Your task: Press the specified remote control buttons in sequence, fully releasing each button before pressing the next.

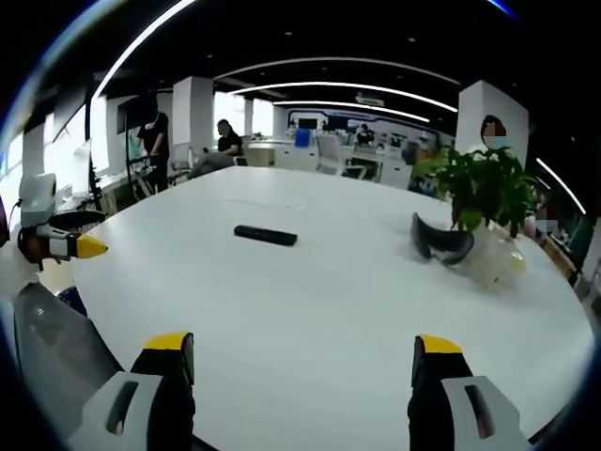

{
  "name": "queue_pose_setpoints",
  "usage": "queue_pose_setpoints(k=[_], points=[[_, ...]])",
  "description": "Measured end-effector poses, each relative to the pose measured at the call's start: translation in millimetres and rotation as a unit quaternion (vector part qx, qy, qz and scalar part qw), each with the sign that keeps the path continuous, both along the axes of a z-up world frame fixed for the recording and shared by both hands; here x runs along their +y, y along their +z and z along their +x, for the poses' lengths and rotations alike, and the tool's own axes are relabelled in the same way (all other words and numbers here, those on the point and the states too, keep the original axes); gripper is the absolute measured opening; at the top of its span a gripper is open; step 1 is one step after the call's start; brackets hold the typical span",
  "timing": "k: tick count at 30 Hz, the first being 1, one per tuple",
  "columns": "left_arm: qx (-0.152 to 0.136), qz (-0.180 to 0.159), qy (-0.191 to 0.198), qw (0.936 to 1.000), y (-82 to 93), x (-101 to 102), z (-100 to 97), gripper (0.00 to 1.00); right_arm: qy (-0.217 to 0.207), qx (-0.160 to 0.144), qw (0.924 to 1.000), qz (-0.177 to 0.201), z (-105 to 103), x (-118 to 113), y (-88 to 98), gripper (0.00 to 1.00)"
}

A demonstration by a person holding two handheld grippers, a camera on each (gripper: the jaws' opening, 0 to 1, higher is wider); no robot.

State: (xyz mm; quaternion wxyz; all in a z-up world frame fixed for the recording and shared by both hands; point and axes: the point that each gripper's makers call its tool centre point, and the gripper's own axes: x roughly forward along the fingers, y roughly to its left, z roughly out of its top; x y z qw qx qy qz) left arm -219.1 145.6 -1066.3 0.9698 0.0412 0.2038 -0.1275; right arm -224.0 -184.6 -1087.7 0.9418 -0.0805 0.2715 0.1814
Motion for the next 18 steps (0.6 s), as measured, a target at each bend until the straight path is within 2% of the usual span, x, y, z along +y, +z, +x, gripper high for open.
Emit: queue_pose_setpoints(k=[8, 12, 18], points=[[-0.01, 0.035, -0.033, 0.9988, 15.7, -7, 21.9, 1.0, 0.002, 0.002, 1.0, 0.002, 0, 1, -0.6, 0.95], [-0.013, 0.042, -0.05, 0.9978, 21.8, -13, 34.9, 1.0, 0.0, 0.003, 1.0, 0.003, 0, 0, -1.2, 0.94], [0.005, 0.052, -0.077, 0.9957, 24.2, -26, 57.4, 1.0, -0.005, 0.006, 1.0, 0.006, -1, -3, -2.0, 0.92]])
